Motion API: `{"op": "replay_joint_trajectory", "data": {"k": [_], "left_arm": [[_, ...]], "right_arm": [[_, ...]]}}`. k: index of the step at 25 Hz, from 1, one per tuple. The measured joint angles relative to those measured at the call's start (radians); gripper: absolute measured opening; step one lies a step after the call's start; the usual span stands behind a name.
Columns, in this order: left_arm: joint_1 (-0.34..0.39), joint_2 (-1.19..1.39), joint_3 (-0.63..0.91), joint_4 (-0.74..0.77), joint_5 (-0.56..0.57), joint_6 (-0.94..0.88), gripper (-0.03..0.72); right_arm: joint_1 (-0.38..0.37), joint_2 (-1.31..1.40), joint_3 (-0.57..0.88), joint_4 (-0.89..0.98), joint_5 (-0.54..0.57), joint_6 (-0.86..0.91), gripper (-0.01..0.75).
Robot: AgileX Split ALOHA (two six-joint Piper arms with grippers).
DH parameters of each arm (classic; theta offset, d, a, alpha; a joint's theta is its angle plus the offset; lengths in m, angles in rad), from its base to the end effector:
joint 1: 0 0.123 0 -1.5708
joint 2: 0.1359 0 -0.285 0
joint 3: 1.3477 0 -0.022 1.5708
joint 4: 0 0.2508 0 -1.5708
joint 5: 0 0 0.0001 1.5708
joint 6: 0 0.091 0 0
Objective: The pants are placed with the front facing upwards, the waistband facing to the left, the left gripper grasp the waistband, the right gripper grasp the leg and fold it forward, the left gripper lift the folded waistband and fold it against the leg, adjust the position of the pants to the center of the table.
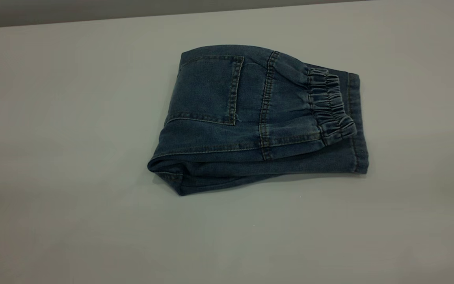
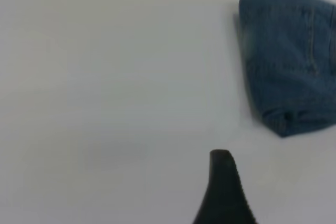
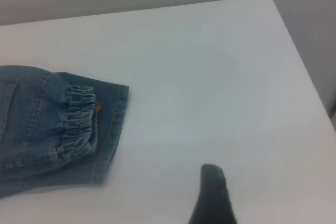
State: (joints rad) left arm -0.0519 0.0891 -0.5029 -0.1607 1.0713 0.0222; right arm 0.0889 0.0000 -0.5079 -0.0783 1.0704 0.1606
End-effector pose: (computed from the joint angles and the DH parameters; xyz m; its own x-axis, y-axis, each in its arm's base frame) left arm 0.0070 -0.0132 0.2780 -0.5431 -0.0266 -0.8392 0.1401 0.9826 -0.1218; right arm -0.0057 -0.0068 0.2789 -0.4546 0.0823 -0.8869 0.0282 0.9966 0.0780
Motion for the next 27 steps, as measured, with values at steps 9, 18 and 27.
{"op": "replay_joint_trajectory", "data": {"k": [9, 18, 27], "left_arm": [[0.000, -0.090, 0.000, 0.000, 0.002, -0.001, 0.454], [0.000, -0.089, 0.000, 0.000, 0.000, -0.001, 0.454], [0.000, -0.089, 0.000, 0.000, -0.002, -0.001, 0.454]], "right_arm": [[0.000, 0.000, 0.000, 0.000, -0.002, 0.001, 0.452], [0.000, 0.000, 0.000, 0.000, -0.002, 0.001, 0.452], [0.000, 0.000, 0.000, 0.000, -0.002, 0.001, 0.452]]}}
